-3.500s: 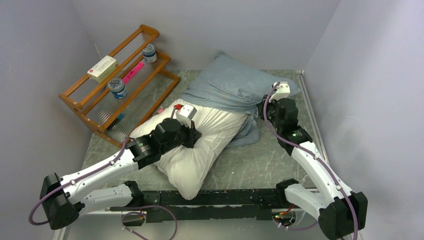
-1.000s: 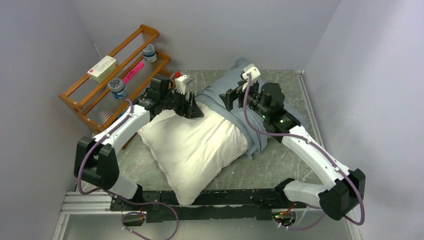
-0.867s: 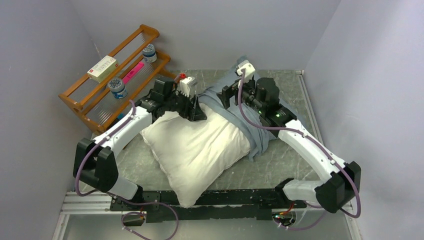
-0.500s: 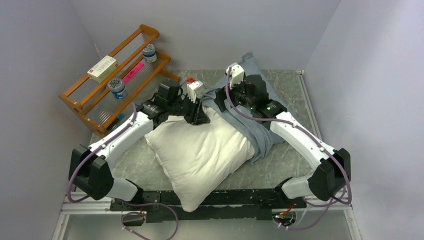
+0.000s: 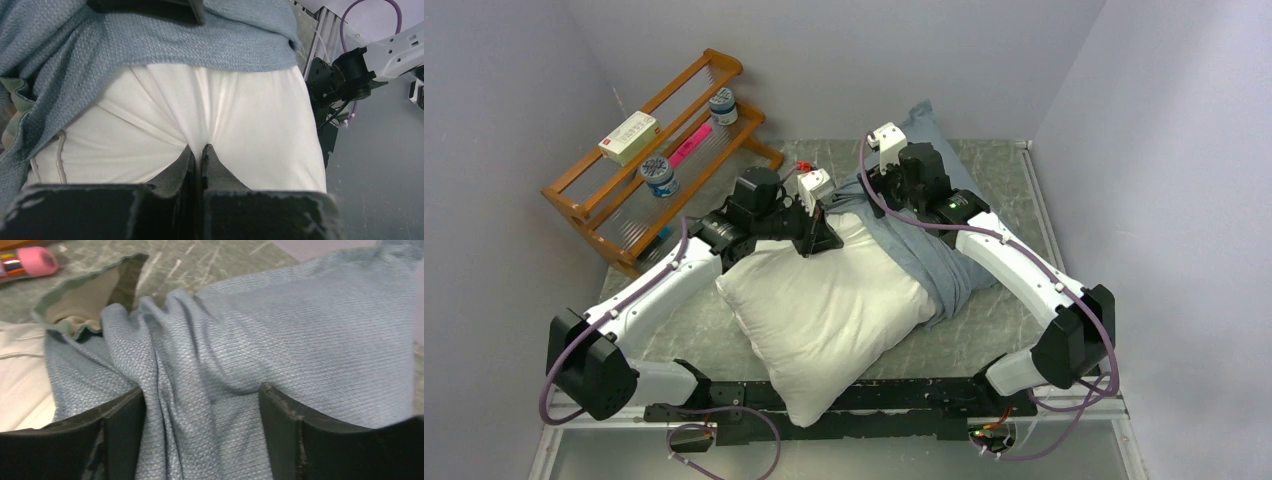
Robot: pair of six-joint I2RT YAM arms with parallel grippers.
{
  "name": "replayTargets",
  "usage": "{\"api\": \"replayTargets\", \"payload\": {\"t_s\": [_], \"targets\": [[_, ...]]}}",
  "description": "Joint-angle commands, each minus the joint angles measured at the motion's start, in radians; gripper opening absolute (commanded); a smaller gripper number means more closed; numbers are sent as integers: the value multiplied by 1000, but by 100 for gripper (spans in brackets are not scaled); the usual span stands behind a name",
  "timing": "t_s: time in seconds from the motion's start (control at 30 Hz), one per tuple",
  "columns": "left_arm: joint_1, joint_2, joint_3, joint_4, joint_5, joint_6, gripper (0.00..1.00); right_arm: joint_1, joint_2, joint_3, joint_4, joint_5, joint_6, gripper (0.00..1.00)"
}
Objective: Remove the pillowcase from the pillow
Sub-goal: Remove the pillow from the pillowcase.
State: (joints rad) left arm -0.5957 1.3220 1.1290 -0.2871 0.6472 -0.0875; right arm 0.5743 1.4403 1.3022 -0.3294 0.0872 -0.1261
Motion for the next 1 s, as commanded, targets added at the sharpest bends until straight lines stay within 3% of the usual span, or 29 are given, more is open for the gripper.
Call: {"api": "replayTargets", "payload": {"t_s": [0.0, 0.17, 0.53, 0.97], "targets": [[-48, -80, -23, -35, 135, 14, 5, -9, 26, 46, -76, 215, -60, 72], [-50, -108, -38, -39, 132, 22, 5, -10, 45, 69, -95, 338, -81, 53], [-45, -172, -52, -37, 84, 22, 5, -67, 57, 108, -71, 539, -120, 0], [74, -208, -77, -1, 114, -27, 5, -239, 11, 134, 2, 507, -5, 0]]}}
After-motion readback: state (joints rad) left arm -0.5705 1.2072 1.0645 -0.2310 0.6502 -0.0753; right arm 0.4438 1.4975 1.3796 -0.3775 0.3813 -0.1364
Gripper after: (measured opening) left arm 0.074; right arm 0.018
